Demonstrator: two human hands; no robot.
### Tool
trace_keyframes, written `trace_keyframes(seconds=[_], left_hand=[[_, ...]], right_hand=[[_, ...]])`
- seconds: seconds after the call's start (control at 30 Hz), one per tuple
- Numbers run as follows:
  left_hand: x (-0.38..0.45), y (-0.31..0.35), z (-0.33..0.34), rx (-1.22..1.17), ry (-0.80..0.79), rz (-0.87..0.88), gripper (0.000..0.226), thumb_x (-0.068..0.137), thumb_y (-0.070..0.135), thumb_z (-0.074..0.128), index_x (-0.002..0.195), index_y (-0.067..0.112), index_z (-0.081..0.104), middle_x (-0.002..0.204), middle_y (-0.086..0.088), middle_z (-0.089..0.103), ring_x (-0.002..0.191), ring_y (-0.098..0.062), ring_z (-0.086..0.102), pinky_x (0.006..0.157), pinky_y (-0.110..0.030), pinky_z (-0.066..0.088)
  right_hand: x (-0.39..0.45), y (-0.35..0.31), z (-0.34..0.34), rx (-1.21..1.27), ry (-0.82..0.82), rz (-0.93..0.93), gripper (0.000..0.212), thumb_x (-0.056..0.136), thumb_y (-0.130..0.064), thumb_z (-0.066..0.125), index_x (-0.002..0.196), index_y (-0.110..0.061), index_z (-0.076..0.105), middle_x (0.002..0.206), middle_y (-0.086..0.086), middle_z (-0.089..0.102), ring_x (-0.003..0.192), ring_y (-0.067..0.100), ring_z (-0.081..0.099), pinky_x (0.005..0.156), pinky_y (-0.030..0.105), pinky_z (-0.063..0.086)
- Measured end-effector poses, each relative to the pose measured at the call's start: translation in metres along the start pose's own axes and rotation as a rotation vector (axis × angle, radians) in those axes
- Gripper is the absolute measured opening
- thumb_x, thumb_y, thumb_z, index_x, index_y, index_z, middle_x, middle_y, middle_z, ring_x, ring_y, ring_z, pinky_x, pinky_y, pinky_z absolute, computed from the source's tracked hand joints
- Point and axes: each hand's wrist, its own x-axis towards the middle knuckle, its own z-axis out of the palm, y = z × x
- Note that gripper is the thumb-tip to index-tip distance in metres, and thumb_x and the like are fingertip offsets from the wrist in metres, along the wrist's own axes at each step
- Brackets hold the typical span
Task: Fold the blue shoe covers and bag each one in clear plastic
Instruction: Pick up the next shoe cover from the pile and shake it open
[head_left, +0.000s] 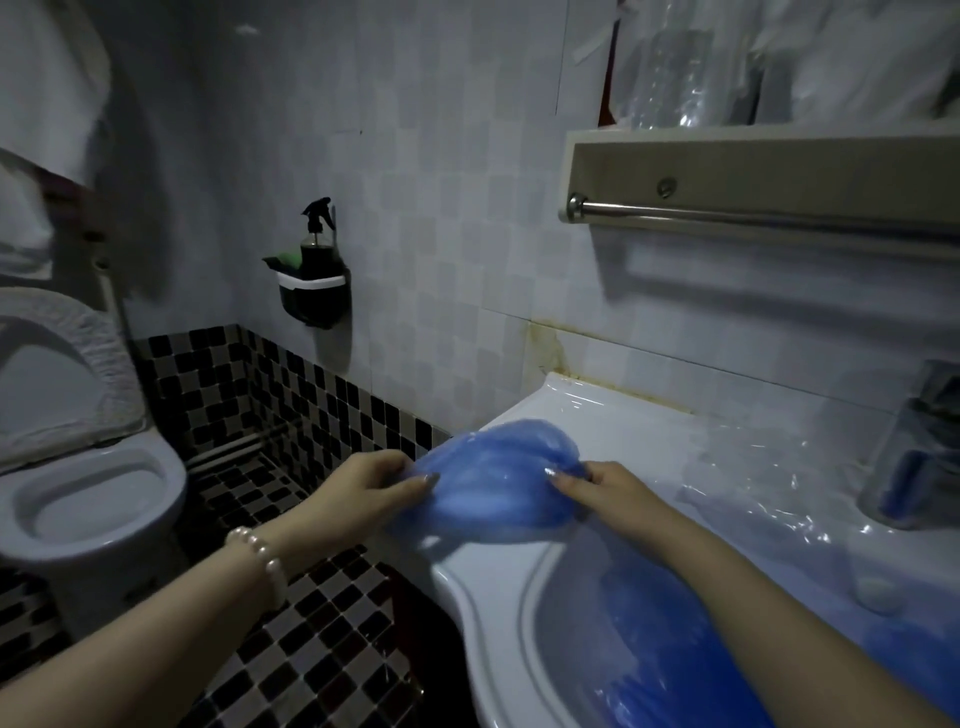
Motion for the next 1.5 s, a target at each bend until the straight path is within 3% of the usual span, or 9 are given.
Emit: trace_keyframes(seconds=[0.13,0.4,0.67,0.93,1.03,1.13,1.23,1.33,1.5], left_hand=[[0.022,0.003,0.018,-0.018,0.230,-0.114,0.032,0.094,0.032,0.053,0.077,0.006,0.063,0.069,-0.001,0.062,0.054,-0.009,0.052,0.048,-0.017,0.040],[0.045,0.003,0.038,0.386,0.395,-0.203,0.041,0.100,0.039,0.034,0.072,0.015,0.054,0.073,-0.002,0.060,0.070,-0.021,0.057,0.065,-0.030,0.041],[0.042,-0.012,0.045,0.885,0.356,-0.109,0.031,0.100,0.042,0.029,0.080,0.024,0.044,0.087,0.004,0.065,0.081,-0.018,0.060,0.078,-0.033,0.035],[0.045,0.006,0.044,1.217,0.353,-0.051,0.017,0.094,0.017,0.034,0.096,0.023,0.050,0.106,0.001,0.062,0.099,-0.023,0.056,0.086,-0.037,0.032],[0.062,0.017,0.045,0.896,0.301,-0.012,0.027,0.098,0.032,0.037,0.097,0.016,0.058,0.101,-0.004,0.059,0.095,-0.024,0.055,0.080,-0.035,0.038],[0.085,0.032,0.051,0.348,-0.024,-0.161,0.050,0.088,0.058,0.050,0.071,0.012,0.054,0.066,-0.003,0.050,0.060,-0.017,0.045,0.055,-0.027,0.035],[0.095,0.043,0.053,0.339,-0.178,-0.230,0.039,0.074,0.050,0.074,0.084,0.014,0.062,0.070,0.003,0.053,0.068,-0.014,0.046,0.056,-0.023,0.036],[0.101,0.041,0.049,0.372,-0.207,-0.265,0.047,0.072,0.038,0.079,0.105,0.005,0.068,0.090,-0.004,0.064,0.080,-0.017,0.054,0.072,-0.024,0.043],[0.096,0.056,0.036,0.153,0.015,-0.004,0.021,0.081,0.017,0.073,0.066,0.009,0.061,0.061,-0.001,0.049,0.060,-0.011,0.042,0.058,-0.025,0.037]], right_hand=[[0.016,-0.010,0.007,-0.112,0.092,0.060,0.041,0.097,-0.043,0.042,0.091,-0.007,0.060,0.081,0.011,0.060,0.070,0.021,0.052,0.069,0.030,0.042],[0.034,-0.015,0.026,-0.667,0.358,0.240,0.066,0.100,-0.051,0.013,0.116,-0.007,0.059,0.118,0.014,0.062,0.109,0.032,0.056,0.095,0.037,0.040],[0.029,-0.004,0.020,-0.931,0.360,0.323,0.043,0.104,-0.027,0.020,0.129,-0.013,0.051,0.127,0.008,0.058,0.116,0.026,0.055,0.093,0.031,0.041],[0.033,-0.004,0.031,-1.278,0.369,0.201,0.028,0.097,-0.015,0.036,0.116,-0.021,0.056,0.115,0.001,0.062,0.106,0.022,0.056,0.096,0.036,0.031],[0.032,0.000,0.033,-1.215,0.467,0.095,0.026,0.098,-0.020,0.036,0.121,-0.016,0.048,0.120,0.006,0.054,0.109,0.024,0.051,0.091,0.035,0.036],[0.032,0.006,0.033,-1.114,0.466,-0.002,0.024,0.100,-0.020,0.034,0.122,-0.015,0.042,0.121,0.007,0.052,0.109,0.024,0.052,0.088,0.033,0.040],[0.029,0.007,0.032,-1.086,0.443,-0.049,0.023,0.101,-0.020,0.032,0.119,-0.013,0.044,0.120,0.007,0.055,0.109,0.026,0.053,0.086,0.032,0.040],[0.027,0.011,0.028,-0.984,0.425,-0.055,0.024,0.101,-0.024,0.031,0.114,-0.012,0.048,0.114,0.009,0.059,0.104,0.029,0.056,0.082,0.032,0.040],[0.045,0.003,0.002,-0.100,0.479,-0.162,0.023,0.089,0.000,0.053,0.106,-0.015,0.059,0.103,0.015,0.060,0.095,0.031,0.057,0.073,0.022,0.041]])
